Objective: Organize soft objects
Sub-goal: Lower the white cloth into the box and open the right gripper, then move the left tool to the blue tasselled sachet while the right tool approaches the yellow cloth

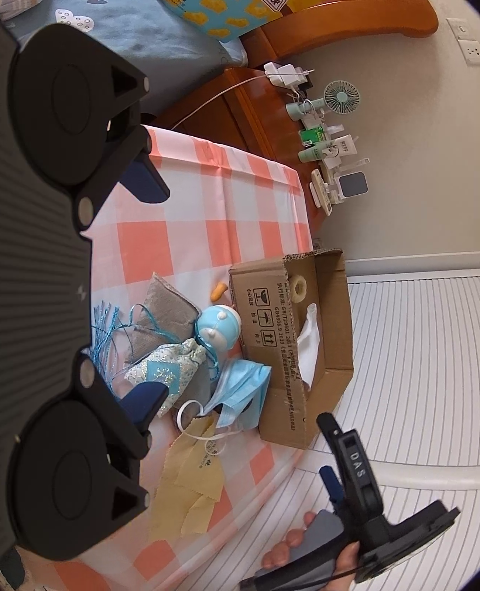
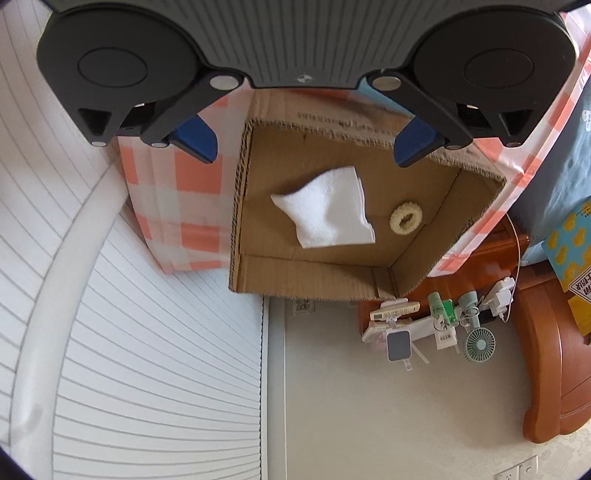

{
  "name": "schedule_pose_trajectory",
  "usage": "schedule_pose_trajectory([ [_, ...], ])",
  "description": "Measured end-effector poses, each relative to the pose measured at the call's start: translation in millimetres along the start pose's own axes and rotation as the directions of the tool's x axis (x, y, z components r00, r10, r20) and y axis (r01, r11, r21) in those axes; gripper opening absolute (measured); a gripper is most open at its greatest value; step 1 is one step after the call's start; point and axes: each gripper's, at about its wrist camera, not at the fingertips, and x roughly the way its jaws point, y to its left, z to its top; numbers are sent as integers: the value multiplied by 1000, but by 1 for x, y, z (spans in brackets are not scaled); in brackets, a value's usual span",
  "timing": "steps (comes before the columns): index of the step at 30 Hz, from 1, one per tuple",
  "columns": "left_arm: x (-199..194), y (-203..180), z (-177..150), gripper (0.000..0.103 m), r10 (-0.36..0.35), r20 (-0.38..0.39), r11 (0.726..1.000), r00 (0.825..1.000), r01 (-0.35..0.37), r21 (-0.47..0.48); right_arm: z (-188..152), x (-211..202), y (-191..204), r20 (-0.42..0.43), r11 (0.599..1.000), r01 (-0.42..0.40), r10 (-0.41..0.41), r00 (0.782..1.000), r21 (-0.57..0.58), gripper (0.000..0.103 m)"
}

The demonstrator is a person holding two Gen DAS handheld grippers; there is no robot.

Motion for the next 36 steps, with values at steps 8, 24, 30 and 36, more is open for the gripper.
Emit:
schedule_pose_trajectory([
  [8,1,-5,-6,102,-4,-14,1000,1000,4,9,-78,-14,-6,-107,1000,-5,7,994,16,103],
  [24,1,-16,-15,102,-20,-27,1000,999,20,23,-133,-7,-2,-175,998,-50,57,983,43,103],
  [30,7,-19,-21,102,-63,-47,997,997,65,41,-141,-5,27,-176,997,-78,71,982,-31,103],
  [36,19,-26,-19,102,-97,-58,992,994,102,72,-151,-6,41,-145,992,-43,25,989,-122,103],
])
